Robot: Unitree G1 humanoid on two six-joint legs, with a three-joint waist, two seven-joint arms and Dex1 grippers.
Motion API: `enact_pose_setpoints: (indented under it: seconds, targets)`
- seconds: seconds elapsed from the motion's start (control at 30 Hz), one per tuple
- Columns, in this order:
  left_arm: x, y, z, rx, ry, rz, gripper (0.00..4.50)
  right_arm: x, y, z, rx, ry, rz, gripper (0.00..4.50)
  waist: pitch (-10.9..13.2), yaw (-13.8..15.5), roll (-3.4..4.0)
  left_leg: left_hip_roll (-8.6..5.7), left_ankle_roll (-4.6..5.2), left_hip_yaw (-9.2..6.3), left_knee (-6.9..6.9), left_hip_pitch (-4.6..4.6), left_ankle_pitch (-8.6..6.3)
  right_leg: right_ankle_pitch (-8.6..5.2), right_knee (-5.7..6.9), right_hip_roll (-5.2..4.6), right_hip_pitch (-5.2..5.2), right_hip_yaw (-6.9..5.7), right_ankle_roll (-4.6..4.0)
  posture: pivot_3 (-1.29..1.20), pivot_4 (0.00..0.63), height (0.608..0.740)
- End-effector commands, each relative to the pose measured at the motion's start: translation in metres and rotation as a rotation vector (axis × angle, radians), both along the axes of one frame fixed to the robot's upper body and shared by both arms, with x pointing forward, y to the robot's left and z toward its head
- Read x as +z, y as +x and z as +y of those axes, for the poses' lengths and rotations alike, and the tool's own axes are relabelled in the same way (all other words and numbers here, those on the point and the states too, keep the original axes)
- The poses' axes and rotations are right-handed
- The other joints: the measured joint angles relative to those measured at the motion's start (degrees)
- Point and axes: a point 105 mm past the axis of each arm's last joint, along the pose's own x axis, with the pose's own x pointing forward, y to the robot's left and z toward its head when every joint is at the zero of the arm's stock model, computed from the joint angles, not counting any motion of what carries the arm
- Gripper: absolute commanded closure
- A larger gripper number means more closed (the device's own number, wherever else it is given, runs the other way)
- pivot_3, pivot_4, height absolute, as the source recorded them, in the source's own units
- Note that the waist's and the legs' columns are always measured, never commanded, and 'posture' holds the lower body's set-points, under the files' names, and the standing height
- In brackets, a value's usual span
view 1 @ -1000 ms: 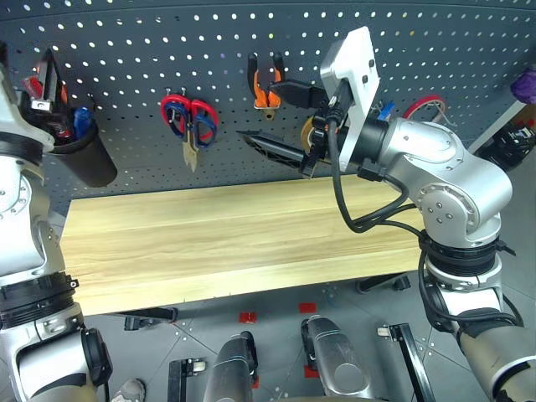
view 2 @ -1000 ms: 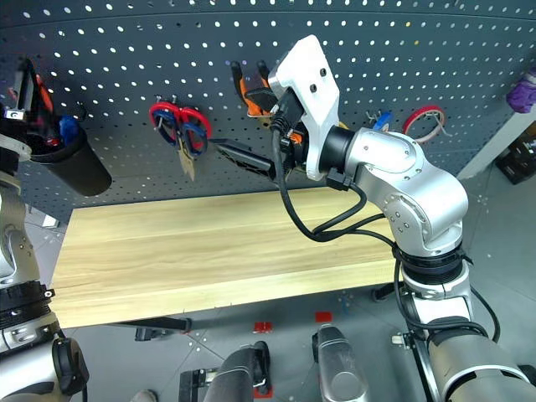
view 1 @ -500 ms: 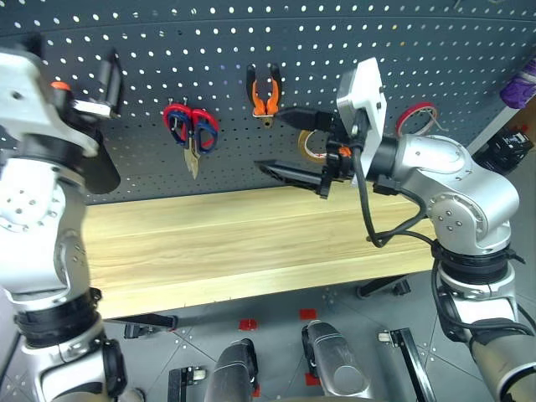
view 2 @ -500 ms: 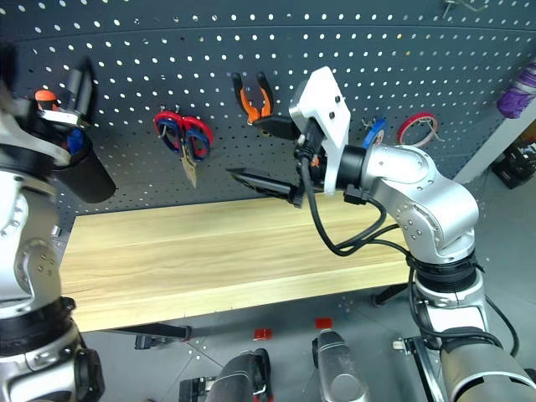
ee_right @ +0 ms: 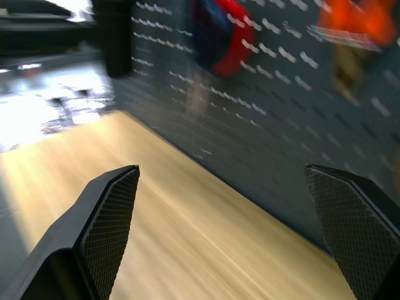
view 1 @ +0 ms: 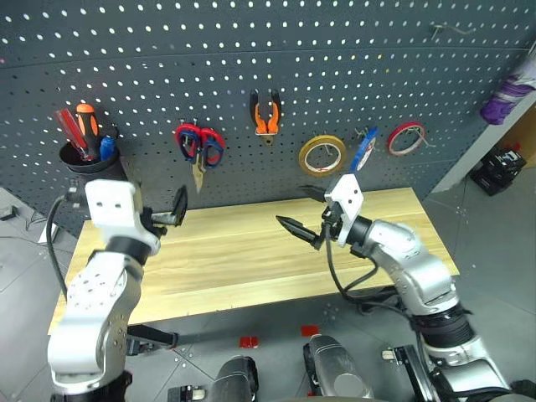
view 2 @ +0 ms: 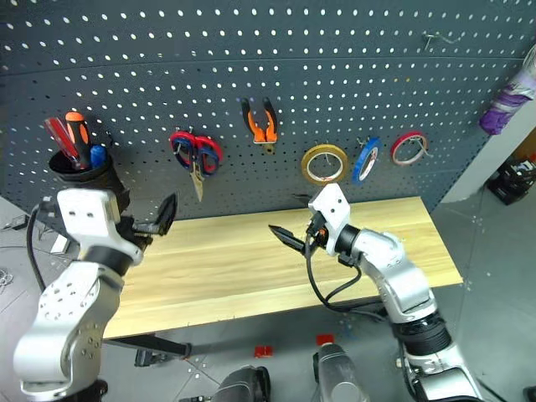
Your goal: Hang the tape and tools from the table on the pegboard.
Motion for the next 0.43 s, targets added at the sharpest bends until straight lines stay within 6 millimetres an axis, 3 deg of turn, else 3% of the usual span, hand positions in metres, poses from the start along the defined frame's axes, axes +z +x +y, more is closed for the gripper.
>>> enact_pose_setpoints:
  seconds: [0.03,0.27,0.43]
  targets:
    - [-0.010,-0.004,0.010,0.035,0.002,-0.012,0.28,0.000,0.021,-0.022,-0.204,0.017,-0.067,0.00,-0.64,0.73,0.12,-0.03,0.01,0.01,0.01,0.00,-0.01,0.00,-0.01,-0.01,0.00,0.02,0.00,-0.21,0.090,0.740]
    - [-0.022,0.000,0.009,0.040,-0.034,-0.015,0.28,-0.038,0.051,-0.081,-0.590,-0.027,0.016,0.00,-2.51,2.53,0.19,-0.08,0.03,-0.02,0.02,0.05,-0.07,0.00,-0.01,-0.02,0.05,0.03,0.00,-0.19,0.062,0.740]
    - [-0.028,0.002,0.013,0.053,-0.051,-0.006,0.28,-0.050,0.055,-0.092,-0.604,-0.061,0.025,0.00,-3.62,2.59,0.50,-0.06,0.06,0.02,-0.03,0.17,-0.11,0.00,-0.03,-0.02,0.15,0.06,-0.01,-0.17,0.048,0.740]
